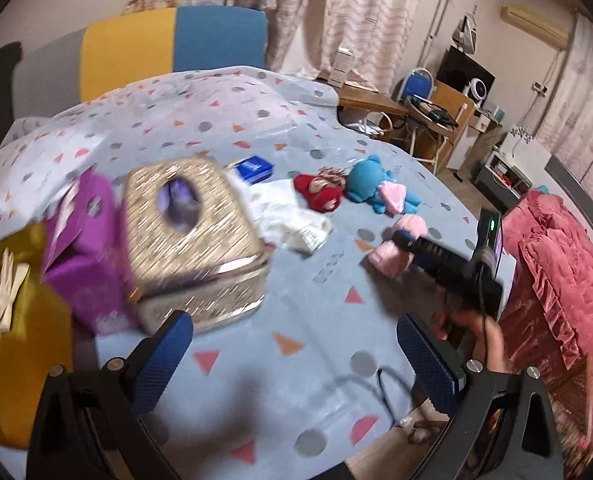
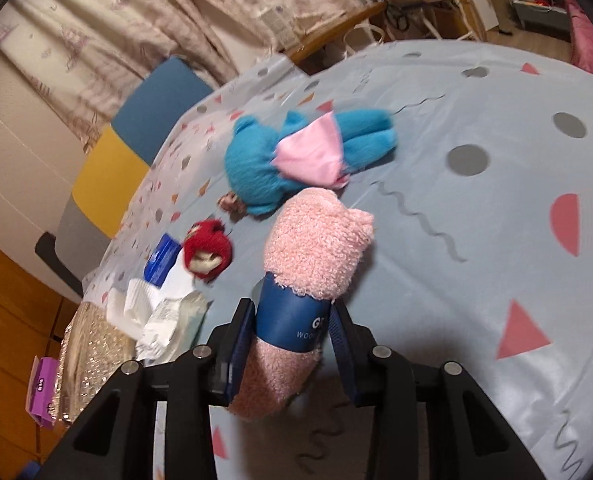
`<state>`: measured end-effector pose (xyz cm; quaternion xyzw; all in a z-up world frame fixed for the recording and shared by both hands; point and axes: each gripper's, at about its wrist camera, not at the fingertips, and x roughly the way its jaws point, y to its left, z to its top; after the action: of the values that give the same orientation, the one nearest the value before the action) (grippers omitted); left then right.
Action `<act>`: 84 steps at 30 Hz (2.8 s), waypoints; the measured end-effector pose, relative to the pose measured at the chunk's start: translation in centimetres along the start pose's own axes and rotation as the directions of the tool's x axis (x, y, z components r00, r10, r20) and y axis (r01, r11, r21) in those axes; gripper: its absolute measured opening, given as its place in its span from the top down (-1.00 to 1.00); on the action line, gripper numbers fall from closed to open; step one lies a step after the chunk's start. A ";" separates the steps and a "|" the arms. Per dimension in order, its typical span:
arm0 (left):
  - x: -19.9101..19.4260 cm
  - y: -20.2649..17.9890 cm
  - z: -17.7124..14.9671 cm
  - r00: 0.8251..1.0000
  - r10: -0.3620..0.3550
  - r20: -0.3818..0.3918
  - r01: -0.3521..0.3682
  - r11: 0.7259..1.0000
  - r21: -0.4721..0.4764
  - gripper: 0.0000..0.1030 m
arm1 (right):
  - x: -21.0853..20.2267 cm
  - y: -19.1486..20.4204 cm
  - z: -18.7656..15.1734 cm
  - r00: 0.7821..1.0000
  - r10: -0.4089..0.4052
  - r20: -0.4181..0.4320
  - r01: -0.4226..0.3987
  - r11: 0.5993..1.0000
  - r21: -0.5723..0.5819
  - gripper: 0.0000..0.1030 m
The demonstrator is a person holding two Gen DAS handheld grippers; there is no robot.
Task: Organize soft objects
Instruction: 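Grasp the red face-printed sock with the left tool, then carry the red sock into the tray and release it while the right holds the pink sock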
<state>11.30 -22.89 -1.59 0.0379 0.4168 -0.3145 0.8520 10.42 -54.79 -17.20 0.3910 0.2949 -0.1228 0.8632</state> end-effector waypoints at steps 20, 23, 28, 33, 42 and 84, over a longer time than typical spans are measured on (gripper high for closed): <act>20.5 -6.2 14.3 0.980 0.095 -0.176 -0.096 0.995 0.005 -0.95 | 0.1 -0.5 -1.0 0.995 0.049 0.085 -0.044 0.997 -0.060 0.28; 23.5 -6.4 14.7 0.971 0.132 -0.200 -0.127 0.991 0.038 -0.80 | 0.1 -0.5 -1.0 0.995 0.053 0.088 -0.048 0.997 -0.061 0.27; 27.8 -6.1 15.0 0.955 0.170 -0.244 -0.159 0.985 0.065 -0.64 | 0.2 -0.6 -1.1 0.994 0.057 0.093 -0.052 0.997 -0.064 0.27; 30.4 -4.7 14.4 0.936 0.147 -0.320 -0.140 0.989 0.045 0.18 | 0.2 -0.6 -1.1 0.993 0.060 0.097 -0.054 0.996 -0.067 0.27; 24.9 -4.7 14.7 0.977 0.070 -0.200 -0.058 0.996 0.066 0.47 | 0.1 -0.6 -1.2 0.993 0.059 0.103 -0.052 0.996 -0.073 0.27; 2.3 28.6 0.5 0.969 0.170 -0.181 -0.197 0.970 -0.141 0.46 | 0.4 -0.4 -1.2 0.994 0.049 0.096 -0.042 0.996 -0.076 0.28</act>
<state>28.90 -1.31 -8.60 0.0351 0.5051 -0.1957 0.8398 10.03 -54.19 -18.27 0.3589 0.2475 -0.1111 0.8931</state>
